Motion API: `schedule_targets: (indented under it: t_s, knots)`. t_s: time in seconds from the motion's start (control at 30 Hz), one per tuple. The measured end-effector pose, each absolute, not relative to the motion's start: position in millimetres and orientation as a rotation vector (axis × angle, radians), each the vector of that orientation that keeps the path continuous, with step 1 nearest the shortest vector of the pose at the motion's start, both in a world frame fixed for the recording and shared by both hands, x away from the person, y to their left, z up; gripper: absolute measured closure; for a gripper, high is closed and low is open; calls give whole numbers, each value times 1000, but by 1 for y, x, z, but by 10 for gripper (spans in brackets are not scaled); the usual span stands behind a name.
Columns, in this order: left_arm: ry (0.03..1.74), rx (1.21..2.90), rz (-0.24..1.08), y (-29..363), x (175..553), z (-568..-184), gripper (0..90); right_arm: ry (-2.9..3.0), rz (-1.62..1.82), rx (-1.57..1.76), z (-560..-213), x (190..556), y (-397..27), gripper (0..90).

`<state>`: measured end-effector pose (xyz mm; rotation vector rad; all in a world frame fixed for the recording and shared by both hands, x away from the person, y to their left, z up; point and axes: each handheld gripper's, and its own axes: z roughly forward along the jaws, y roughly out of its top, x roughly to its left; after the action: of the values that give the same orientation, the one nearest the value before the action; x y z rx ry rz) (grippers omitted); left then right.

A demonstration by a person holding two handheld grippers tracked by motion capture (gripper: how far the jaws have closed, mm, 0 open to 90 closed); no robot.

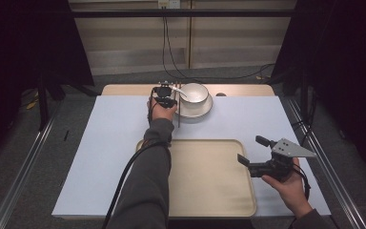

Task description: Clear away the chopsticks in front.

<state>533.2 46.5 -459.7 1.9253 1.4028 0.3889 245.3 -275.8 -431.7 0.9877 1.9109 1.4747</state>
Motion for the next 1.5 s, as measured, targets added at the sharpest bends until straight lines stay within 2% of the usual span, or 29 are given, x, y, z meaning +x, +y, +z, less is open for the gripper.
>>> schedule_targets:
  t_s: [0.13,0.53,1.07,1.5]
  knots:
    - [1436,1907,399,46,534,-458,847,1910,1475,993,-432,245,-276,35]
    - [1565,1783,409,72,510,-437,849,1905,1463,993,-433,246,-277,26]
    - [1619,1621,415,128,441,-416,849,1910,1449,983,-433,245,-274,20]
    - [1635,1572,427,148,376,-429,849,1907,1443,987,-434,245,-274,20]
